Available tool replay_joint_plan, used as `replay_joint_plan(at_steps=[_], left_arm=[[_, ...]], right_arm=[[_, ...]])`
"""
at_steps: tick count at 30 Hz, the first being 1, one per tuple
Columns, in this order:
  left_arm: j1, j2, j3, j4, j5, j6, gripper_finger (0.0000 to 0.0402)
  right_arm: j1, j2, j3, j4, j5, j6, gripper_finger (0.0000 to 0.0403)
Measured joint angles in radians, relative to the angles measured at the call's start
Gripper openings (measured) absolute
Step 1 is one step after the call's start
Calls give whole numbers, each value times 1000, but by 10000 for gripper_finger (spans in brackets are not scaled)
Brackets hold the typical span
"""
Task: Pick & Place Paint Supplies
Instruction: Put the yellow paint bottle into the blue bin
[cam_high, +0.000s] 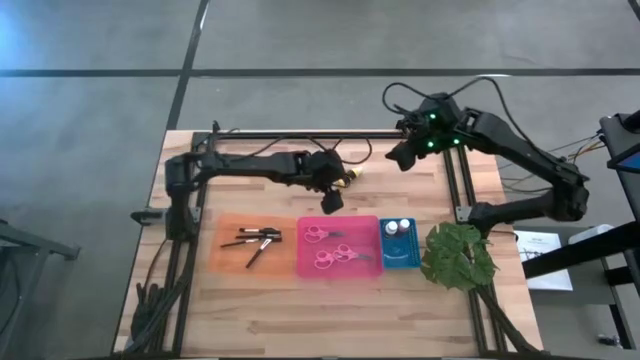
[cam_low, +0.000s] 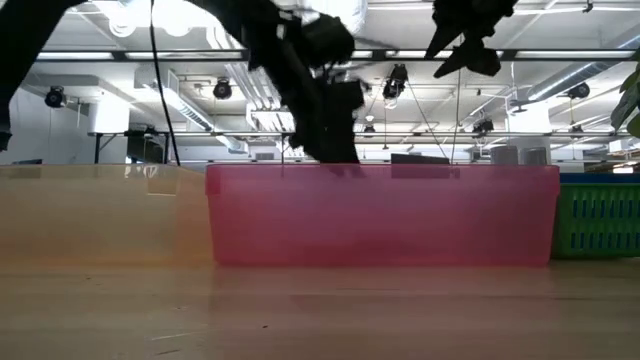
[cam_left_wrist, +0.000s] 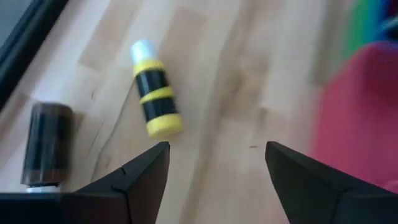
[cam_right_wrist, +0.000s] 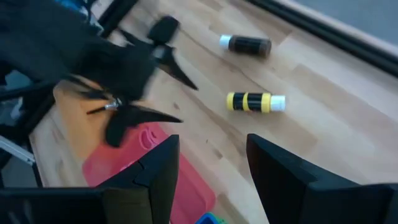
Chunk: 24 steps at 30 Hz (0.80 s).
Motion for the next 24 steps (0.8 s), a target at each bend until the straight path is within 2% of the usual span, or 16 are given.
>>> replay_joint_plan(at_steps=[6, 9, 16, 24], left_arm=[[20, 64, -68, 305, -67, 20, 269], [34, 92, -76, 398, -80, -8, 269], [52, 170, -83, 424, -90, -30, 269], [61, 200, -86, 428, -91, -96, 269]], right_arm=[[0, -63, 0, 15, 20, 12, 183], [0, -89, 0, 15, 25, 12, 183], [0, -123, 0, 14, 28, -8, 183], [0, -126, 0, 13, 24, -61, 183]])
